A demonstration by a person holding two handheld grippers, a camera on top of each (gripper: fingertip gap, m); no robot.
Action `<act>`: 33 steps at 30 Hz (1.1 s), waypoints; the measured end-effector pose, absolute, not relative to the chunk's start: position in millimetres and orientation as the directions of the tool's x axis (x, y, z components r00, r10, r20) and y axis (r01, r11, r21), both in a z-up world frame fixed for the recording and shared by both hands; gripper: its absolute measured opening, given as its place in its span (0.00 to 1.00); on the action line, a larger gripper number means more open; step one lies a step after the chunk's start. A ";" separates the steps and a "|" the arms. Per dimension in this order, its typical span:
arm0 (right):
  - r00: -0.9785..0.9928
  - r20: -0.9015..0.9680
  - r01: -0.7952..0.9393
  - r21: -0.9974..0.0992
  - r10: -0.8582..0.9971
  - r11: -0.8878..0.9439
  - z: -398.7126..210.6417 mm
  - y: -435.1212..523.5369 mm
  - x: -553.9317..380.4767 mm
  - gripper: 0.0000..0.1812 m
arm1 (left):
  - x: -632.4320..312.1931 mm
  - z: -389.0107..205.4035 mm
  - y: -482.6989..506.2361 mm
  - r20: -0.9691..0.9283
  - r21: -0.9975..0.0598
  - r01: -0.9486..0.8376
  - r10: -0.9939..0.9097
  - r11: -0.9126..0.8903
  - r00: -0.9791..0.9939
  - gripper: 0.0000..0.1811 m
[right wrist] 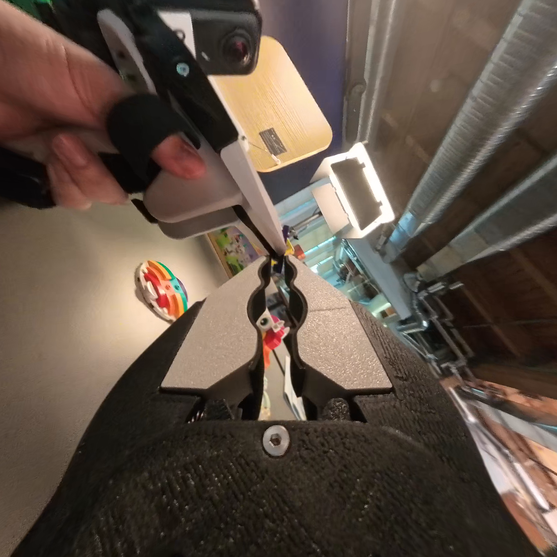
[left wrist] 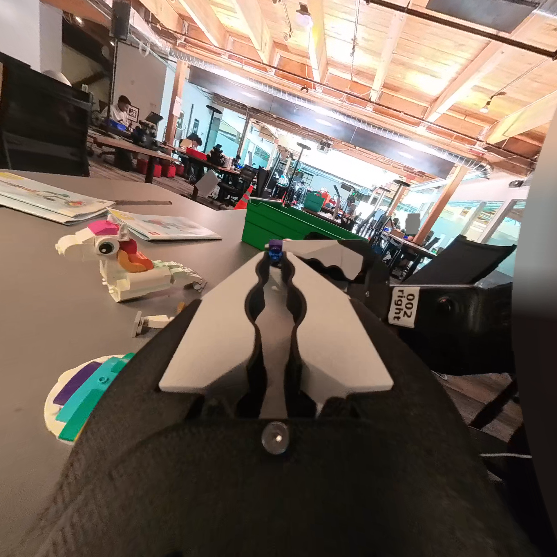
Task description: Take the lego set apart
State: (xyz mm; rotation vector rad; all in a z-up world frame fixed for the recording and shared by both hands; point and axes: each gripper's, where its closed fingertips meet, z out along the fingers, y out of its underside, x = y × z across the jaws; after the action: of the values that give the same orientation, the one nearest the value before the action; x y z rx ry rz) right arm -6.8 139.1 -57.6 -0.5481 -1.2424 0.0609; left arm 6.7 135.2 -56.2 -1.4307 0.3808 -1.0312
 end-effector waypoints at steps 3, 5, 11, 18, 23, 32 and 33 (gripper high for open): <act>0.338 0.894 0.287 -0.396 0.295 0.872 -59.0 140.3 -6.8 0.03 | 6.6 -57.4 135.7 0.363 -0.920 0.339 -0.761 -0.199 0.537 0.04; 0.316 0.878 0.284 -0.449 0.359 0.847 -62.1 140.8 -7.8 0.03 | 5.5 -60.1 136.1 0.375 -0.917 0.334 -0.756 -0.219 0.536 0.04; 0.139 0.669 0.108 -0.743 0.730 0.660 -65.7 131.4 -0.6 0.02 | 13.5 -63.3 127.7 0.308 -0.946 0.250 -0.805 -0.204 0.507 0.04; -0.103 0.360 -0.030 -0.933 0.927 0.359 -64.2 118.8 14.0 0.02 | 27.7 -63.4 116.8 0.292 -0.953 0.207 -0.856 -0.222 0.426 0.04; -0.219 0.160 -0.060 -0.987 0.963 0.150 -61.3 119.1 21.7 0.01 | 27.8 -54.9 108.6 0.301 -0.945 0.236 -0.884 -0.226 0.358 0.04; 0.103 0.341 -0.017 -0.939 0.934 0.345 -69.1 170.4 22.5 0.02 | 23.7 -57.9 116.3 0.277 -0.957 0.204 -0.852 -0.204 0.444 0.04; 0.198 0.430 0.015 -0.900 0.881 0.436 -68.0 181.8 24.8 0.02 | 26.4 -57.7 114.5 0.239 -0.968 0.175 -0.855 -0.177 0.459 0.04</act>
State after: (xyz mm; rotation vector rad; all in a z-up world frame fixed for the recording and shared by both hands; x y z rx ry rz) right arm 24.8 181.8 -68.0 -0.9412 -1.2241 0.7515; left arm 26.4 114.5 -57.7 -1.4625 0.6344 -1.0359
